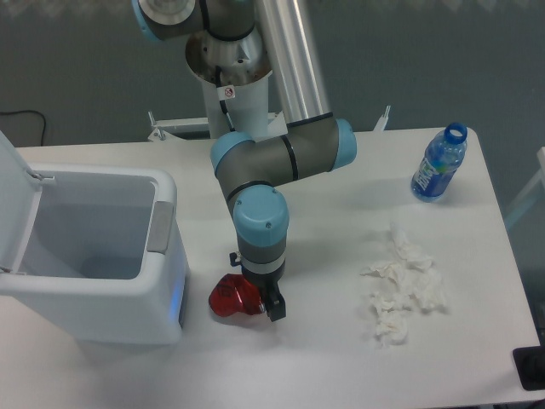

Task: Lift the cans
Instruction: 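Close the gripper fingers around the crushed red can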

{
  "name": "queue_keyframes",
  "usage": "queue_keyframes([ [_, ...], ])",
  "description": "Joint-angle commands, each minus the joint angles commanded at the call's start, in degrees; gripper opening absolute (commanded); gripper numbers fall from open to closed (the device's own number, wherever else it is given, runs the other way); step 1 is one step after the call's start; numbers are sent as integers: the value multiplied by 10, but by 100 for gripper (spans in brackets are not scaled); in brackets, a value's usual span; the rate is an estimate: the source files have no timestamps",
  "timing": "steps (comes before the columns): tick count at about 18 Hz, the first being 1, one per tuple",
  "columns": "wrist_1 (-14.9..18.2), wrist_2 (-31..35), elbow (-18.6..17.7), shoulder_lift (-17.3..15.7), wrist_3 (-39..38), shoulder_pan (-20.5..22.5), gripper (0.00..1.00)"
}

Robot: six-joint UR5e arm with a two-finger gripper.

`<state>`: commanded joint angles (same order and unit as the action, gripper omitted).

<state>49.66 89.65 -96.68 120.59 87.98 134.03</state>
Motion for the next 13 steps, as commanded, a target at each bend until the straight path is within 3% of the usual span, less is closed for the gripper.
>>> queue_keyframes([
  [13,0,22,0,4,-2,-9,87],
])
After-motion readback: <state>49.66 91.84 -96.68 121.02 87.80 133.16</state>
